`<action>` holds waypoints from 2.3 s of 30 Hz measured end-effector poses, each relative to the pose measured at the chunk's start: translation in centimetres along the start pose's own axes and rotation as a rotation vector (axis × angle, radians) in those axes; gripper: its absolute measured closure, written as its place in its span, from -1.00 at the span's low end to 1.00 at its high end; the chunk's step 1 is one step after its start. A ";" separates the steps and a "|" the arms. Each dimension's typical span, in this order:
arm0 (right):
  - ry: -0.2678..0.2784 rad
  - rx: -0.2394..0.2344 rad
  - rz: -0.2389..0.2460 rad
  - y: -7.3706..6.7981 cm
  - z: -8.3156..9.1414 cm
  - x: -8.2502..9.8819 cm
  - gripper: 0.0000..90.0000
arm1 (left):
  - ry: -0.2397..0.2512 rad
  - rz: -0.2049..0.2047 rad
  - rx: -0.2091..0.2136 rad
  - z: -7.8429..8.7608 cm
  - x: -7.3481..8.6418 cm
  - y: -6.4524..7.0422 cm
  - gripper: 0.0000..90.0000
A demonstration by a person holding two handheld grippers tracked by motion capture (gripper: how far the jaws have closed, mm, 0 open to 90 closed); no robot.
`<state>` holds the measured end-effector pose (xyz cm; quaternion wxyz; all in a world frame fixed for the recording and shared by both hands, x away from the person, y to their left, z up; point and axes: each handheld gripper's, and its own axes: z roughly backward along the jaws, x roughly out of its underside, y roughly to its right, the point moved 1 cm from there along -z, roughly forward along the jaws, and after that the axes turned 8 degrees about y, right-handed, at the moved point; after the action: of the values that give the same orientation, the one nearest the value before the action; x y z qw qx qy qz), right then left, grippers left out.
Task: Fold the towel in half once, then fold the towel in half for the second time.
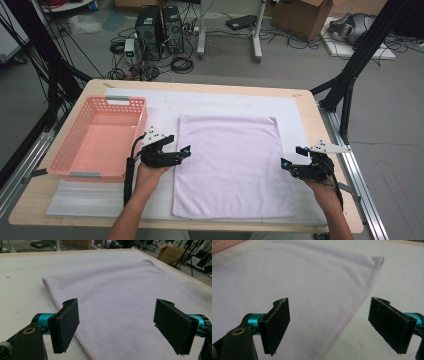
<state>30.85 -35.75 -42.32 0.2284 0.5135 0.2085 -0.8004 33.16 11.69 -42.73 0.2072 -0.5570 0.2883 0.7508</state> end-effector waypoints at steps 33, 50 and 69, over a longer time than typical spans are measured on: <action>-0.131 0.031 -0.051 2.8 -5.0 -2.8 -0.63 | -0.110 0.111 -0.084 -5.5 -1.6 -4.4 -0.50; -0.219 0.149 -0.117 6.0 -10.3 -3.2 -0.21 | -0.212 0.099 -0.285 -8.9 -0.1 -6.3 -0.18; -0.261 0.154 -0.161 5.8 -11.8 -3.2 0.90 | -0.222 0.158 -0.273 -8.8 -0.2 -6.0 0.90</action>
<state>44.00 -33.26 -44.48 0.1489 0.4030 0.1557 -0.8895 43.34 10.38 -45.62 0.1005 -0.4696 0.2019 0.8536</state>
